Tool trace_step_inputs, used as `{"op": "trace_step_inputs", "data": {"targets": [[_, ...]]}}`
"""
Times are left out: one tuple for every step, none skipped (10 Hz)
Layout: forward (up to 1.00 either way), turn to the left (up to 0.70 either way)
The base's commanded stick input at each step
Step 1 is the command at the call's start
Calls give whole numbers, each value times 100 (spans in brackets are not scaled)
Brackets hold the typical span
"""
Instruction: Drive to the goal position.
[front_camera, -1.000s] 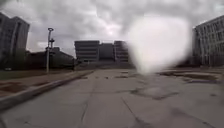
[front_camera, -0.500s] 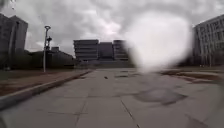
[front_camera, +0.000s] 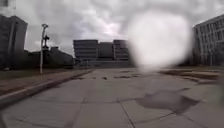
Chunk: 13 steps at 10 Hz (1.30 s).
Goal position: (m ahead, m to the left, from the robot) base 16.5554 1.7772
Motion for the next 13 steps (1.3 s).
{"op": "trace_step_inputs", "data": {"targets": [[70,0],[70,0],[70,0],[70,0],[70,0],[70,0],[70,0],[70,0],[70,0],[70,0],[70,0],[70,0],[70,0]]}}
